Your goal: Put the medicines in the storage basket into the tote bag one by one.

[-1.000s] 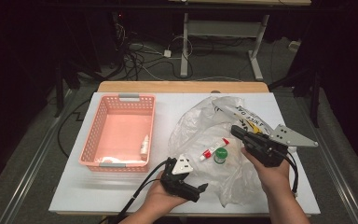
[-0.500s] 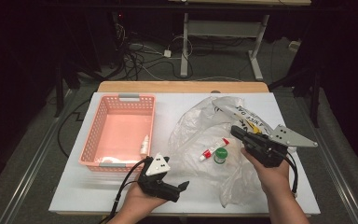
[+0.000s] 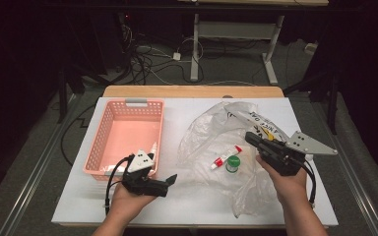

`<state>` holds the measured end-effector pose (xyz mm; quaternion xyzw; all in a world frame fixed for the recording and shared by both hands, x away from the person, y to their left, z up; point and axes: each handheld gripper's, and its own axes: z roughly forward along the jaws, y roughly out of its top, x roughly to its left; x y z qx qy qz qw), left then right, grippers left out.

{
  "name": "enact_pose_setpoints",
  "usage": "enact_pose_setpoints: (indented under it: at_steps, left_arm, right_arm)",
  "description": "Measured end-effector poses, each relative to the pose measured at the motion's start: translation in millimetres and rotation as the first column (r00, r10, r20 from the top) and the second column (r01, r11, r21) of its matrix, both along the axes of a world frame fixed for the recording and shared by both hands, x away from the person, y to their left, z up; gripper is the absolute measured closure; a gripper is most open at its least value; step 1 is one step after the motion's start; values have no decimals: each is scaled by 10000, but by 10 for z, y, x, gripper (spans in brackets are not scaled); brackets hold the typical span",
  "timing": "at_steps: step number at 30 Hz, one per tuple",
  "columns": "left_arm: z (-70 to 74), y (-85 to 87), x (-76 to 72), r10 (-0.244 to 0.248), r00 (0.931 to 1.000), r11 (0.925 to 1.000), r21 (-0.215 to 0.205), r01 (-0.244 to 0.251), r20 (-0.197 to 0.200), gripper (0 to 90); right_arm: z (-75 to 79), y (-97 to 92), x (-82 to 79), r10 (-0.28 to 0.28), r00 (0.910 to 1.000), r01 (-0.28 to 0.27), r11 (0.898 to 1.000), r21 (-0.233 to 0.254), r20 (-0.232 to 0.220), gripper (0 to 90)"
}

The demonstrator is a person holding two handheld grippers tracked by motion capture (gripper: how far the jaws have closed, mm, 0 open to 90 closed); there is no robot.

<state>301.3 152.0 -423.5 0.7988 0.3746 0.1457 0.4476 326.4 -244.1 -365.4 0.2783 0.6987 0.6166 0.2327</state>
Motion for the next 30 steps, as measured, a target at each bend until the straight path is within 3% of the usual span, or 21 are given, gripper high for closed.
enact_pose_setpoints:
  at_steps: [10,19,22,30]
  left_arm:
    - [0,337,95,959,9953,9954,15,-959,-102,0]
    - [-11,600,143,1775,9838,9841,62,-1774,-242,0]
    - [-5,633,162,1883,9811,9820,-74,-1888,-436,0]
    - [93,574,289,1928,9803,9811,225,-1920,-419,0]
  right_arm:
    - [-3,-9,2,-14,10000,14,10000,17,-42,900]
    - [-13,-4,8,6,10000,-6,10000,61,-99,900]
    - [-19,2,9,3,9999,-2,10000,66,-155,900]
    - [-25,15,15,-4,9999,5,10000,69,-167,900]
